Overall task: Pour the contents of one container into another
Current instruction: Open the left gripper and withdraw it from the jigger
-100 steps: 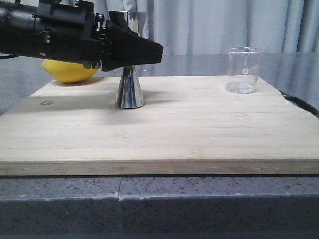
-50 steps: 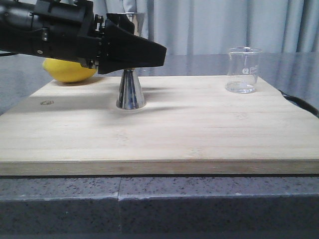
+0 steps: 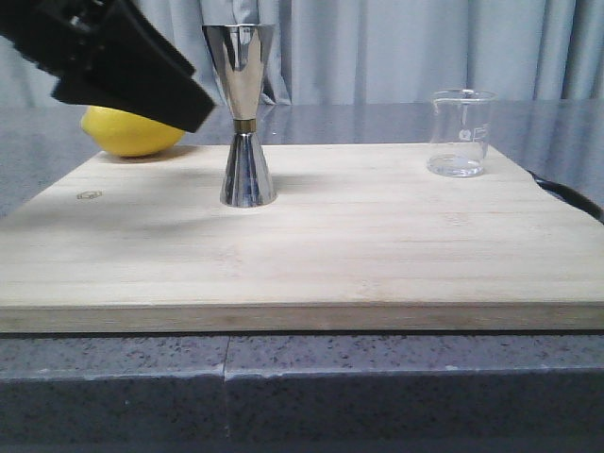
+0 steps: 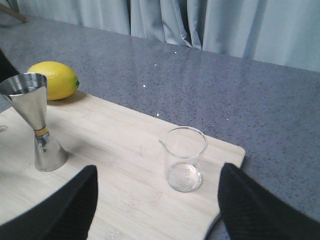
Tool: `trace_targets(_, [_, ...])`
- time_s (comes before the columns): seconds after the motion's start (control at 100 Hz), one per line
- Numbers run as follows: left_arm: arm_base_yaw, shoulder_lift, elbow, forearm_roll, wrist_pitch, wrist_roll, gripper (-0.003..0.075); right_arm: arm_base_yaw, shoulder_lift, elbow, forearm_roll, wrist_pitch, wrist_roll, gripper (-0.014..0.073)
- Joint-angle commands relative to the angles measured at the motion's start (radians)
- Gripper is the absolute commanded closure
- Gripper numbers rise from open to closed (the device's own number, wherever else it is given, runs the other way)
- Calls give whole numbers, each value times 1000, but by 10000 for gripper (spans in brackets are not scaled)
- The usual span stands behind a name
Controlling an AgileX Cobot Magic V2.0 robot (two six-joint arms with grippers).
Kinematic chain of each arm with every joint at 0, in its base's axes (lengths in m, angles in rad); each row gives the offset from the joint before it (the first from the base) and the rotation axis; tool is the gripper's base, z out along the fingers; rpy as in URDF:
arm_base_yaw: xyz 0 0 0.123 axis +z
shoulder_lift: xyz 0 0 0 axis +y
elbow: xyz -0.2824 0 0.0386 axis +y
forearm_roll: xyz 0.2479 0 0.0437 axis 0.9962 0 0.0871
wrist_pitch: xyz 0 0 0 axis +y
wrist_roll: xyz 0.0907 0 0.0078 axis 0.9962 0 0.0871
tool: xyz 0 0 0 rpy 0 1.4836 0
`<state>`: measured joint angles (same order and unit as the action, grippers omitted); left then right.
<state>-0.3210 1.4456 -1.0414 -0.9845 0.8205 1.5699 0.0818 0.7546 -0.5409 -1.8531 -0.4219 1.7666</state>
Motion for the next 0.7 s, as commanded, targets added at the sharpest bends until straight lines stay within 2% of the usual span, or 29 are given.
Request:
trace_targets(0.0, [-8, -99, -31, 154, -41, -257, 132, -5, -8, -26, 9, 59, 35, 134])
trace_targets(0.13, [-8, -215, -31, 453, -23, -646, 132, -5, -8, -26, 9, 88, 115, 134])
trace_targets(0.27, [-8, -344, -31, 681, -2, -954, 134, -5, -8, -26, 9, 106, 200, 134])
trace_targets(0.41, [-8, -465, -31, 773, 20, -1130, 146, -5, -12, -26, 9, 147, 287, 134])
trace_targets(0.55, [-8, -554, -28, 789, 35, -1249, 185, -5, -34, -26, 13, 201, 393, 134])
trace_targets(0.69, [-8, -623, 4, 798, 30, -1329, 205, -5, -102, -26, 13, 222, 441, 134])
